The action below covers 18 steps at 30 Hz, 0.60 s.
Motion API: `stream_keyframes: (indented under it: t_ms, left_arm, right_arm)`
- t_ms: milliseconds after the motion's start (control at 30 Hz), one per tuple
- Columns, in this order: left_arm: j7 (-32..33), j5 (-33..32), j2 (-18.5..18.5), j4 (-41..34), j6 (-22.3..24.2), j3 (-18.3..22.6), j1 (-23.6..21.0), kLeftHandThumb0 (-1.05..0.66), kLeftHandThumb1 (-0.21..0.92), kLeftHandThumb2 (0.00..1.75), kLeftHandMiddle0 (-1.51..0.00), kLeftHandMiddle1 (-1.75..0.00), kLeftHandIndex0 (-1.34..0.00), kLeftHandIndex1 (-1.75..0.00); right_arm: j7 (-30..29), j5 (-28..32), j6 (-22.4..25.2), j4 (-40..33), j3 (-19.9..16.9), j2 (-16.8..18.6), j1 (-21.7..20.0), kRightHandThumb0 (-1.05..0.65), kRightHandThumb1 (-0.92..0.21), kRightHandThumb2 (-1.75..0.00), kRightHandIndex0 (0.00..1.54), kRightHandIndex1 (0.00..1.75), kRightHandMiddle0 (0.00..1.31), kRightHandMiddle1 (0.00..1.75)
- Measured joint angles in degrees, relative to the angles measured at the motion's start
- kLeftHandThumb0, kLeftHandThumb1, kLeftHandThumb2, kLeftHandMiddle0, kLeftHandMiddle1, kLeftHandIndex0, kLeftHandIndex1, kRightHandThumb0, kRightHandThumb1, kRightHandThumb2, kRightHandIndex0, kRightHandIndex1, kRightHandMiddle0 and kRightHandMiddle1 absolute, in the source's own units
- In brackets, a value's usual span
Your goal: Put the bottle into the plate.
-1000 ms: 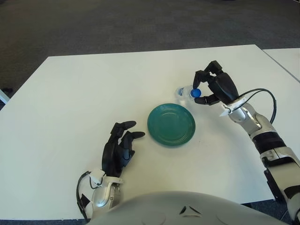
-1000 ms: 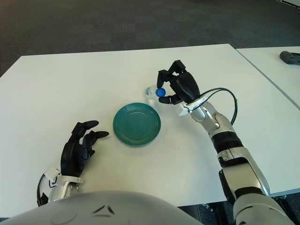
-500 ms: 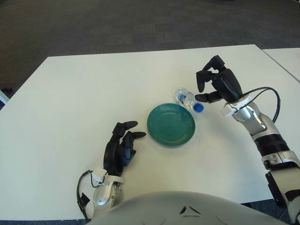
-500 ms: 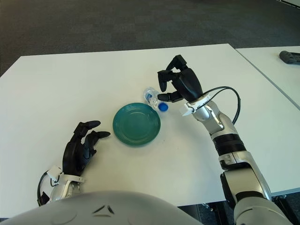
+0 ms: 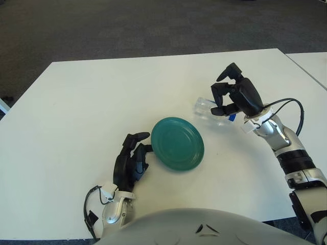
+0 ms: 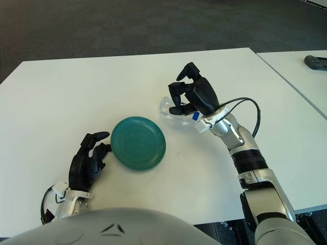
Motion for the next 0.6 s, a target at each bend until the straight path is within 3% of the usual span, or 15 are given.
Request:
stream_keyframes:
  t_ms: [600]
  left_arm:
    - [0.0,-0.4,-0.2,1.1,-0.5,0.0,-1.2,-0.84,0.92,0.69,-0.64,-1.17,-0.36,-1.23]
  right_arm:
    - [2.0,1.2,-2.3,-1.9,-1.3,1.6,1.6,-0.25,-0.34,-1.32,1.28,1.75,1.04,1.75]
